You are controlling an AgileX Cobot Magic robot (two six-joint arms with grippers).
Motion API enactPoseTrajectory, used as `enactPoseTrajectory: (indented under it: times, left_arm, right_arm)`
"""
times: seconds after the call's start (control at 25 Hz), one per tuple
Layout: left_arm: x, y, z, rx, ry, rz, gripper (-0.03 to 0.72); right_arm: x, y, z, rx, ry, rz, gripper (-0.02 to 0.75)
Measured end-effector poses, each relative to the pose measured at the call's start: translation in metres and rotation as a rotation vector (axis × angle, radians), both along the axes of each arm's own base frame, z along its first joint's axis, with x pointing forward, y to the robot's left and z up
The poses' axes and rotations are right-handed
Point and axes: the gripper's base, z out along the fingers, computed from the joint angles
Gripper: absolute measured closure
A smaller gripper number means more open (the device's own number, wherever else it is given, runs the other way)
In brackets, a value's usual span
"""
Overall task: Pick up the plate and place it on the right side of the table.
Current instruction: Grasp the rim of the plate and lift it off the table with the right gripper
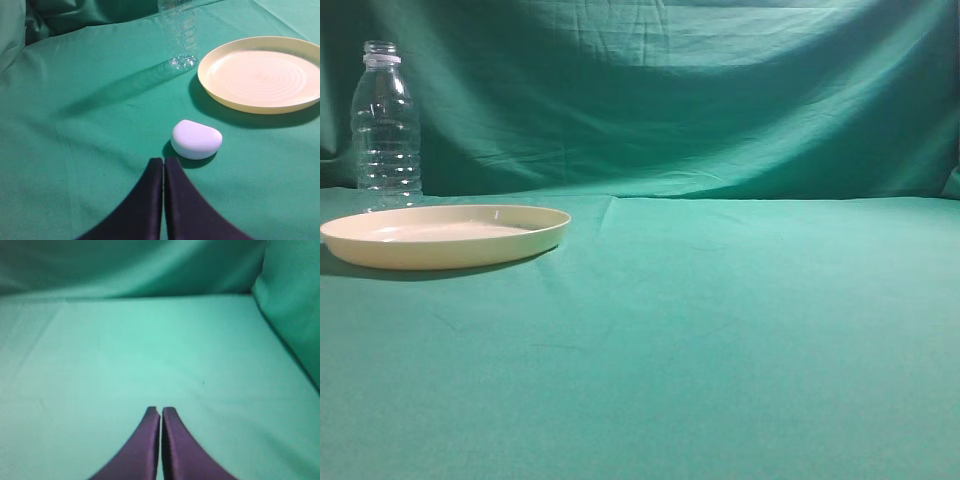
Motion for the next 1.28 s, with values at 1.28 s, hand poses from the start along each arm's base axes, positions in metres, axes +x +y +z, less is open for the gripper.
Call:
enactPoseTrajectory:
  times: [1.28]
  left_arm:
    - [0.0, 0.0, 0.0, 0.0, 0.0, 0.0, 0.688]
  right_arm:
    - [0.226, 0.224, -0.008, -0.301, 0.699, 0.59, 0.738]
